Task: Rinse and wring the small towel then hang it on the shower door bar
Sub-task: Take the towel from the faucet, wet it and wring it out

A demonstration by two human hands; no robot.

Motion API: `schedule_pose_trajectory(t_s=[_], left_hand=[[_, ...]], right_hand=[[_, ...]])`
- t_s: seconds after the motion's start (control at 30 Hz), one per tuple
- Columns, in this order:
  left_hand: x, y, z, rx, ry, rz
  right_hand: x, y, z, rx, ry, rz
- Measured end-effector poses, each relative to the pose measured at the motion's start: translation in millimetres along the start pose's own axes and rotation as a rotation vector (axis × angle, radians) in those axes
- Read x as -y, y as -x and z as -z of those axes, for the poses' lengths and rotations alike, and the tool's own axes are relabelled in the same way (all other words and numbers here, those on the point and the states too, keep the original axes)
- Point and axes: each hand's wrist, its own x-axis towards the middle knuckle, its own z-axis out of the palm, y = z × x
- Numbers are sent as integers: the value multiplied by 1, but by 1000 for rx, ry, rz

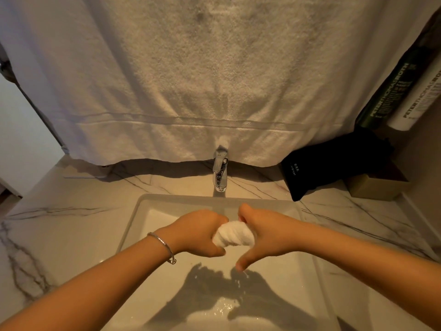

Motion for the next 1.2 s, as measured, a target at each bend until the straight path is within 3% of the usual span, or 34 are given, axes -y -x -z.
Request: schedule_pose_trajectory(t_s=[0.07, 0.2, 0.3, 0.4, 0.5, 0.6, 0.73, 0.93, 1.2], left_hand=[[-1, -1, 5, -221, -193, -54], [-10, -1, 13, -567, -220, -197], [-14, -3, 15, -639, -316, -289], [-4, -5, 11, -541, -426, -327], [3, -4, 0, -314, -424, -226], [-1, -5, -17, -259, -257, -13], [-8, -3, -39, -279, 95, 182], [-9, -8, -44, -332, 467, 322], [-29, -4, -31, -373, 1024, 456]], right_hand=[[1, 5, 6, 70, -457, -44], [-7, 8, 3, 413, -1294, -222], [-5, 11, -7, 668, -1489, -167], [-2, 8, -16, 608, -1314, -199], [-1, 4, -20, 252, -748, -181], [1, -5, -20, 14, -242, -111], [-3, -17, -19, -63, 184, -62], [-10, -28, -17, -242, 382, 90], [-9, -34, -1, -387, 450, 251]])
